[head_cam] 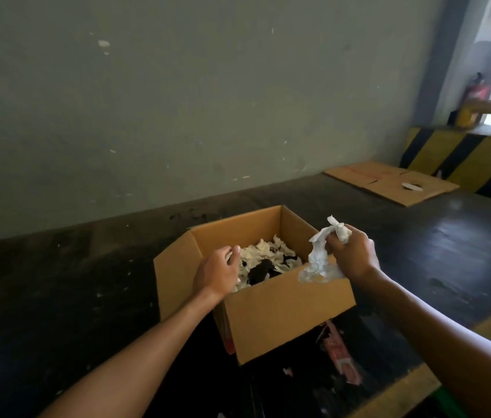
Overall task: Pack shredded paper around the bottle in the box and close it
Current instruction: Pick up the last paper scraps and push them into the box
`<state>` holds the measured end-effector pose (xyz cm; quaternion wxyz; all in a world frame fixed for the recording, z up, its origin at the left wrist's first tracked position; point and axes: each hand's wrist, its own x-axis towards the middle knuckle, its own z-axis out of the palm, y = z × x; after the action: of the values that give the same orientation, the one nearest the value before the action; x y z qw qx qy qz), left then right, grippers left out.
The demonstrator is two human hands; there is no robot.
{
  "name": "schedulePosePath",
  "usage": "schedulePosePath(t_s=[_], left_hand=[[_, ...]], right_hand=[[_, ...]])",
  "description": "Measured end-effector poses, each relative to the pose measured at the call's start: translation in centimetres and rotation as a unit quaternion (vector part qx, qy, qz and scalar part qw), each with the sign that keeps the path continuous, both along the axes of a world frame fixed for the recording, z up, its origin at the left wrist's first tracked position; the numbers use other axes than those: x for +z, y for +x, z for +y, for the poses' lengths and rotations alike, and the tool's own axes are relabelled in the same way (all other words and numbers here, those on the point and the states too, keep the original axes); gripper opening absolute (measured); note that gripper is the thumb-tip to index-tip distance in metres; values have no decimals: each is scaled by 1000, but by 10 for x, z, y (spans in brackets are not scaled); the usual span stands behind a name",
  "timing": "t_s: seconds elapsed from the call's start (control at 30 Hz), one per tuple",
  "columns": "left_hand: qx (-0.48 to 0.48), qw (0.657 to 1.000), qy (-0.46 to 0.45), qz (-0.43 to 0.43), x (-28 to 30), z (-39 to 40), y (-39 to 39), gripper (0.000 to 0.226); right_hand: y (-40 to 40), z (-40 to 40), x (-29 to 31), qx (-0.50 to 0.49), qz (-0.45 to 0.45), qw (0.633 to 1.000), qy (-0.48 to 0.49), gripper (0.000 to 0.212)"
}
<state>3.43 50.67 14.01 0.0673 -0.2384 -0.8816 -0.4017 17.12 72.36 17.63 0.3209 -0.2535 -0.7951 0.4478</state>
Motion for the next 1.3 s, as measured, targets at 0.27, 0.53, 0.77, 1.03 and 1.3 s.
schedulePosePath(t_s=[0.27,0.53,0.77,1.03,1.3], left_hand=[[10,996,-59,-62,-15,64,-67,45],[-27,953,-207,-220,-51,115,-144,62],[-82,882,-351,-305,-63,125,-175,82],[-117,847,-381,-352,-89,125,-165,89],[-54,826,-403,-390,-117,138,-130,88]], right_hand=[[-82,58,-11,70,-66,995,33,7],[-194,107,-46,188,-280,934,115,20],[-248,121,-70,303,-459,819,165,88],[-296,117,-130,363,-519,752,181,68],[-304,120,-169,443,-590,586,336,66]])
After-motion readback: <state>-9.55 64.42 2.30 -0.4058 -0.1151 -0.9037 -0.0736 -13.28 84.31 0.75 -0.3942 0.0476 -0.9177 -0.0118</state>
